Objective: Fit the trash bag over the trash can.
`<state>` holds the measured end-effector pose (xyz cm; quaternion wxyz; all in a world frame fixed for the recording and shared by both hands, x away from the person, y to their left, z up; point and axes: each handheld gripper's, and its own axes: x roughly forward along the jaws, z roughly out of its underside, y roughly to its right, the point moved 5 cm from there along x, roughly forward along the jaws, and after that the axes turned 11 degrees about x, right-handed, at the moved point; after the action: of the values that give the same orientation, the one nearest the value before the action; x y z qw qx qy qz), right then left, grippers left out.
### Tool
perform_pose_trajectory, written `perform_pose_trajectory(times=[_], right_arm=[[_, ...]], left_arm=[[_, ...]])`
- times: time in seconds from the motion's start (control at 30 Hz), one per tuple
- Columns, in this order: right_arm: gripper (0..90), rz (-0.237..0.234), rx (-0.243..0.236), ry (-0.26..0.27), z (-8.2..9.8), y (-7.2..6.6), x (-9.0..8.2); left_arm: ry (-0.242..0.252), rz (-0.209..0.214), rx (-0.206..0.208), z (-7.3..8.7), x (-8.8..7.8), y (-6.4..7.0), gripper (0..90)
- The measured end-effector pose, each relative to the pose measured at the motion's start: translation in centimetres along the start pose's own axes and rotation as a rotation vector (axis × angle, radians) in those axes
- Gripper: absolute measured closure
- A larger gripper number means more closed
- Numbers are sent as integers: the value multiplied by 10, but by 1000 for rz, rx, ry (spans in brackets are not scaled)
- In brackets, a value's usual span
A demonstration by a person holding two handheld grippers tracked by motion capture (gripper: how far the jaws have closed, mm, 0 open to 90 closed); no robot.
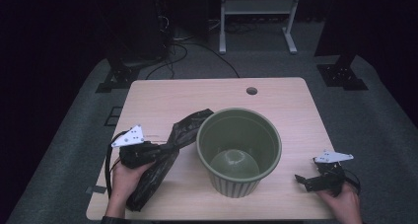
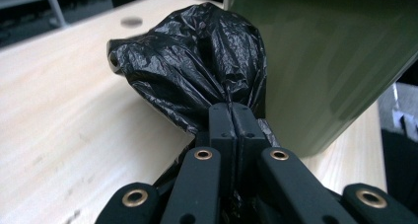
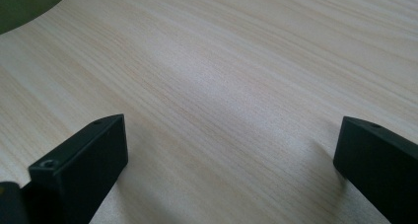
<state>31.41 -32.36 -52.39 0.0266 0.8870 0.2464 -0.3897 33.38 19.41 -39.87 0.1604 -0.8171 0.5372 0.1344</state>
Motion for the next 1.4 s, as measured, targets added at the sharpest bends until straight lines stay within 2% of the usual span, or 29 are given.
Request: perform_pose_trajectory(times=[0.23, 0.5, 0.83, 1.13, 1.4], right_arm=[[0, 1, 1, 0, 0, 0, 0], [0, 1, 1, 0, 0, 0, 0], [0, 2, 2, 0, 0, 0, 0], [0, 2, 2, 0, 0, 0, 0], [0, 2, 2, 0, 0, 0, 0]], left_arm=[[89, 8, 44, -30, -15, 1, 885], [178, 47, 102, -60, -27, 12, 885], [268, 129, 171, -98, -34, 29, 886], [336, 210, 237, -135, -31, 42, 886], [385, 272, 259, -164, -26, 48, 886]])
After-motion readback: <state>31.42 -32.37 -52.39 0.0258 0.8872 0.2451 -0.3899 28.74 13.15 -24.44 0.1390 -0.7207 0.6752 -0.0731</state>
